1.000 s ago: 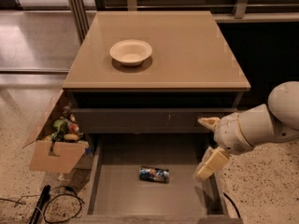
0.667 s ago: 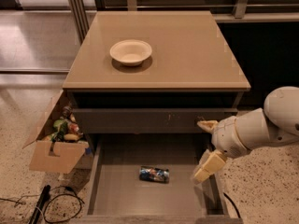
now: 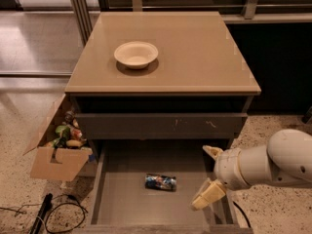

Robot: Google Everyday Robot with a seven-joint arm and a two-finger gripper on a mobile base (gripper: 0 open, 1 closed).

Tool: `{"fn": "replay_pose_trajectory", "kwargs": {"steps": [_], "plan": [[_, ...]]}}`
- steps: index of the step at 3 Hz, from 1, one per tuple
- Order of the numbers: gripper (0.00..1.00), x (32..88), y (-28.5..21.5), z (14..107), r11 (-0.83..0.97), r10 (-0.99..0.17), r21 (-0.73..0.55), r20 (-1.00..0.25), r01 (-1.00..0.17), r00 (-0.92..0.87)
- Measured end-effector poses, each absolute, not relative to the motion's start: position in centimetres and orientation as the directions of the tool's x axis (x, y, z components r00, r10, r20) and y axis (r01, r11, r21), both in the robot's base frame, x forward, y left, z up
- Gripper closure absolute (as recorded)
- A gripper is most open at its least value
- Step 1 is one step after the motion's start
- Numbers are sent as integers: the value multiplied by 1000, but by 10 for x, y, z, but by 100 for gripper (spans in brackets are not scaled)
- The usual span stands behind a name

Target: Pick redbull can from middle drawer and place on counter

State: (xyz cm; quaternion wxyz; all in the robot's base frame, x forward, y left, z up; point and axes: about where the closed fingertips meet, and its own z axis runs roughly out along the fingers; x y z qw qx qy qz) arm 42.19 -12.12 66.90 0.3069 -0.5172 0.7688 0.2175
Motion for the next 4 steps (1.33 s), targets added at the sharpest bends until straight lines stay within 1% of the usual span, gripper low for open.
{"fn": "replay_pose_trajectory", "kwargs": {"steps": [1, 2, 3, 4], "plan": [[0, 424, -107, 626, 412, -657, -58, -711, -909, -252], [0, 442, -98, 586, 417, -668, -96, -706, -904, -233], [0, 499, -100, 520, 395, -710, -146, -675, -907, -200], [0, 499, -100, 520, 395, -710, -146, -675, -907, -200]]}}
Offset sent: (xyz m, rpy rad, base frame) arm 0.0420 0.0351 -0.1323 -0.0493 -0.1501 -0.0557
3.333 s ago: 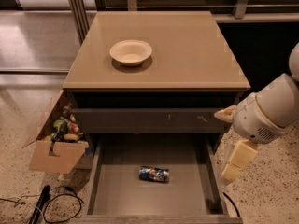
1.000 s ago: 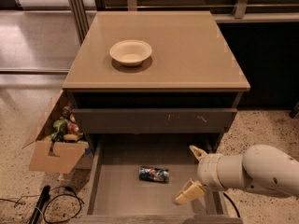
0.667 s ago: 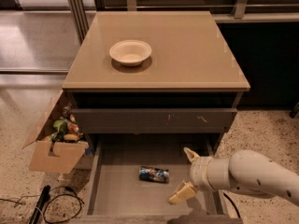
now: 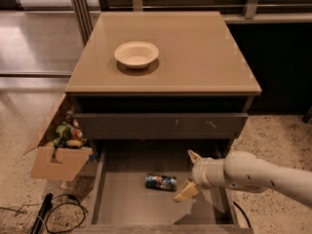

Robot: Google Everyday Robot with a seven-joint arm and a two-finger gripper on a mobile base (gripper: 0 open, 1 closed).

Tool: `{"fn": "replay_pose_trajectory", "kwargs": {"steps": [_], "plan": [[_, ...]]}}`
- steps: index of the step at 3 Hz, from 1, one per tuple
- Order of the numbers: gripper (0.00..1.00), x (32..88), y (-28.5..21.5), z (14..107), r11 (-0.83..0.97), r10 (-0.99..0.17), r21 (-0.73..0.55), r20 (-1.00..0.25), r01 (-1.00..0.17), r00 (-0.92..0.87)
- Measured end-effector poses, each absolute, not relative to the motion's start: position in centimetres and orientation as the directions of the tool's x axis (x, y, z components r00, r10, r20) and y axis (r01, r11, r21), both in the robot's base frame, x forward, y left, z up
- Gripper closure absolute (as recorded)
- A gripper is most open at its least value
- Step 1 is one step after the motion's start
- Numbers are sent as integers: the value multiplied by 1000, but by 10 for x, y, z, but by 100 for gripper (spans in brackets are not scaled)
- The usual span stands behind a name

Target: Pick redbull can from middle drawer and place on counter

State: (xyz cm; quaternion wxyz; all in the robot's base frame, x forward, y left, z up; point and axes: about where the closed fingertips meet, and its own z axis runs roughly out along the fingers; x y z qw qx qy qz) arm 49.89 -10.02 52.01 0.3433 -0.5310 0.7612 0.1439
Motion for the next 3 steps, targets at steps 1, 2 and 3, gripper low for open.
{"fn": "replay_pose_trajectory", "kwargs": {"steps": [1, 2, 3], "plan": [[0, 507, -94, 507, 394, -717, -155, -669, -906, -198], [0, 525, -92, 469, 406, -736, -172, -644, -897, -210], [0, 538, -88, 445, 403, -743, -178, -636, -898, -208]]}}
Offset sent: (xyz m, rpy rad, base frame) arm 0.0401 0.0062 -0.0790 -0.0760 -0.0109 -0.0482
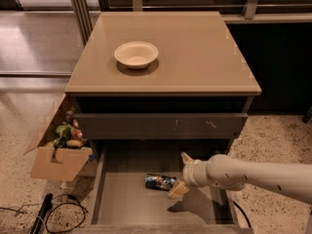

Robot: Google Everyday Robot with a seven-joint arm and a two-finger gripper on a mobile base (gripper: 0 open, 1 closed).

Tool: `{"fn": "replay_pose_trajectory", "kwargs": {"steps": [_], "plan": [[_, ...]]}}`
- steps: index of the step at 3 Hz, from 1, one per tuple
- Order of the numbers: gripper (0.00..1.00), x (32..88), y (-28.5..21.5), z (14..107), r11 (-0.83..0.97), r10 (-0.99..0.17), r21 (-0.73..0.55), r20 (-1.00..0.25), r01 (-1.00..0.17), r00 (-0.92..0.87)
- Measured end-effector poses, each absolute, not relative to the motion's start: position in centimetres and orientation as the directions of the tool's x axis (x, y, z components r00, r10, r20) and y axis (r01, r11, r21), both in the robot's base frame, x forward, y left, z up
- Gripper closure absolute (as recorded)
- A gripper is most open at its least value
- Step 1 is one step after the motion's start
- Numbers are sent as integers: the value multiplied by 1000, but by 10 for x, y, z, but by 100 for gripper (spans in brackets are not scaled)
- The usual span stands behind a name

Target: Pick redbull can from middle drawer and place on counter

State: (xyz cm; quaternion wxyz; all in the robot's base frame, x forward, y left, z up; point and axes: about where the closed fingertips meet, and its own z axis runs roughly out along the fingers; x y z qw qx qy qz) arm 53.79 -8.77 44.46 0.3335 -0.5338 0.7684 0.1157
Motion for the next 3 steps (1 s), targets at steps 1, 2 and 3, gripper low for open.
{"fn": "replay_pose_trajectory", "kwargs": {"steps": [1, 2, 3], "plan": [[0, 549, -75, 423, 380, -749, -174, -634, -909, -192], [0, 553, -52, 401, 338, -730, -125, -661, -933, -176], [0, 550, -38, 381, 302, -710, -55, -679, -952, -186]]}}
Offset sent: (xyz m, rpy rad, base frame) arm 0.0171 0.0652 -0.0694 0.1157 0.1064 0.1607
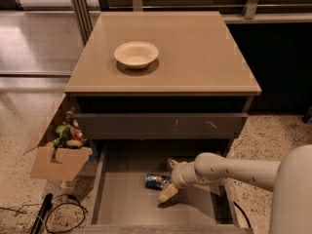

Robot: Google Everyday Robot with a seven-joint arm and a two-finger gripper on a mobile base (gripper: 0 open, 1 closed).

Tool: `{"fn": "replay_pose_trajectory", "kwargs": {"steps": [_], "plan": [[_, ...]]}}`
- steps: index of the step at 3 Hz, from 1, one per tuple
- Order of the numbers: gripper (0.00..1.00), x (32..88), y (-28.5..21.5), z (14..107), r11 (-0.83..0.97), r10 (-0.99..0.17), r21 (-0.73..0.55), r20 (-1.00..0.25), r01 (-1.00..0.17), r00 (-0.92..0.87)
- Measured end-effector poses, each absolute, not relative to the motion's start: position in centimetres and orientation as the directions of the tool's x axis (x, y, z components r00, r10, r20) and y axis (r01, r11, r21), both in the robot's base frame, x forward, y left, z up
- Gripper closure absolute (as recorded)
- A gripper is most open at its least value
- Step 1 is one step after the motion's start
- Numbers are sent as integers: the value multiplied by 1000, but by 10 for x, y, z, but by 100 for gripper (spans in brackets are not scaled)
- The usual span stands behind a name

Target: Pick redbull can from middle drawer and place on counter

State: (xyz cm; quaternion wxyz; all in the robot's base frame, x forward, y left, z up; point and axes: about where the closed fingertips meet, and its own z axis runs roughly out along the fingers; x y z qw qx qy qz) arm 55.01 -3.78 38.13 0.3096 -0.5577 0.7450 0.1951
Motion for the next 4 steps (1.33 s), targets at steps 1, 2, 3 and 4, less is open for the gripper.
{"fn": "replay_pose_trajectory", "kwargs": {"steps": [1, 2, 3, 4], "plan": [[0, 548, -32, 367, 293, -697, 3, -684, -956, -216], [14, 547, -31, 365, 291, -695, 11, -685, -957, -220], [45, 547, -31, 365, 291, -695, 11, -685, -957, -220], [76, 547, -31, 365, 291, -695, 11, -685, -957, -220]]}}
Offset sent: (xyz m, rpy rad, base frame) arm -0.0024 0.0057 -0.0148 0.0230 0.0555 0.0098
